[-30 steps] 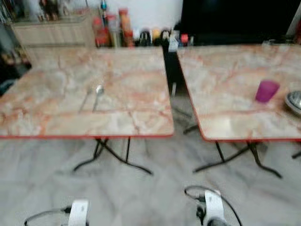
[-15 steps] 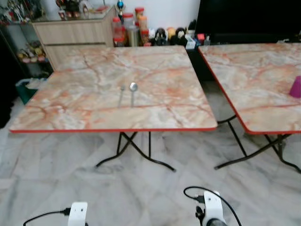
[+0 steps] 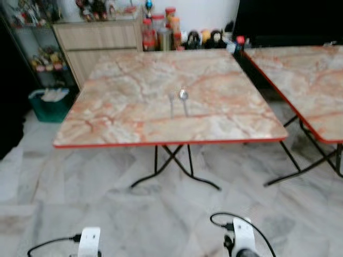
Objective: Setting the table
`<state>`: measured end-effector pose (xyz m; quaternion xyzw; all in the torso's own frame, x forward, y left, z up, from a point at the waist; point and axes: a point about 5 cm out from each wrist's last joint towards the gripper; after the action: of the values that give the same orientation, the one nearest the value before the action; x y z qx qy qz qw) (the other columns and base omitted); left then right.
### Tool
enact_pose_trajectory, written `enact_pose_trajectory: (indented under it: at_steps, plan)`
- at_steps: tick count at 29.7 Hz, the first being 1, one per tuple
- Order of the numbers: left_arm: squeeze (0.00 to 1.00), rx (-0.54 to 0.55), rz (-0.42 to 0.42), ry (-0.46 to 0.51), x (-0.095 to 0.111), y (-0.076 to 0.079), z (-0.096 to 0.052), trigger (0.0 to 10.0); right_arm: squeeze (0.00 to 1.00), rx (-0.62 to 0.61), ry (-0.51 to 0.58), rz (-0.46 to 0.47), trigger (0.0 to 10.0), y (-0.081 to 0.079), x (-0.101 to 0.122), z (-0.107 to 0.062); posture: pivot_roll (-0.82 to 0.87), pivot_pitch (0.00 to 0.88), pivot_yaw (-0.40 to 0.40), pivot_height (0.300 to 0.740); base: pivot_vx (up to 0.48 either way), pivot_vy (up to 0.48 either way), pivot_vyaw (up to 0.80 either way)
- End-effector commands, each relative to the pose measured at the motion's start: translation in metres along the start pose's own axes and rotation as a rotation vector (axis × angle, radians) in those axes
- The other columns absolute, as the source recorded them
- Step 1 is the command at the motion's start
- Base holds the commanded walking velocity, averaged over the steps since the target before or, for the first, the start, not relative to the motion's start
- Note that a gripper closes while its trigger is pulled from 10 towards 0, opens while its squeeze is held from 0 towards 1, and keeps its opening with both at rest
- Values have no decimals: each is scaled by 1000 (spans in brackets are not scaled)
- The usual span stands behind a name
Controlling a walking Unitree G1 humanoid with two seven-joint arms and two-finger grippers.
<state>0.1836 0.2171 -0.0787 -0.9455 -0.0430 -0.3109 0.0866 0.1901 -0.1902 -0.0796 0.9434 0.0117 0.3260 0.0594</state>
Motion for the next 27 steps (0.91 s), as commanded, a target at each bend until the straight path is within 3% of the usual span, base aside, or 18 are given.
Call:
enact_pose_trajectory:
  at_steps: [1,20,27]
  plan:
    - [0,0,-3,-6,-1,0,0,10000,0,2,-9,2,10000,-1,-2,0,45,0,43,740,0,0,0]
    - [0,-13,12,27,4,3,0,10000,0,22,2,-43,10000,-4,-1,0,38,0,50,740,0,0,0]
    - [0,-24,23,22,3,8,0,10000,0,17,-2,-38,10000,-3,-1,0,34,0,44,740,103,0,587]
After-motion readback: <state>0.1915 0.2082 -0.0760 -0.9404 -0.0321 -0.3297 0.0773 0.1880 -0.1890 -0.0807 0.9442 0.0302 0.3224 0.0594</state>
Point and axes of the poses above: a point about 5 cm out from each wrist's last joint towards the gripper, its own z axis pointing out of the wrist towards the gripper, its own x axis along the axis of the wrist's last joint, y = z × x, and after that the axes turned 3 degrees about -z, right-handed
